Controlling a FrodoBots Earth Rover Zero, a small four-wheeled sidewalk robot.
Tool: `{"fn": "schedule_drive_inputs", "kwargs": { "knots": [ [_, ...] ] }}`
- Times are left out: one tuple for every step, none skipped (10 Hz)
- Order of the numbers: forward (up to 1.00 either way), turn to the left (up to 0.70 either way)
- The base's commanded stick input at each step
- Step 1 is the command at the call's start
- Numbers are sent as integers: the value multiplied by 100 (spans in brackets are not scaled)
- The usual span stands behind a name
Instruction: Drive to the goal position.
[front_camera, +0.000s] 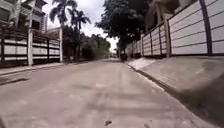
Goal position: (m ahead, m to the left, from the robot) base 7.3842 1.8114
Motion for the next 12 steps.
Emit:
{"fn": "schedule_drive_inputs", "kwargs": {
  "knots": [
    [70, 0],
    [70, 0],
    [70, 0],
    [70, 0],
    [70, 2],
    [70, 17],
    [70, 31],
    [70, 25],
    [70, 6],
    [70, 0],
    [70, 0],
    [70, 0]
  ]
}}
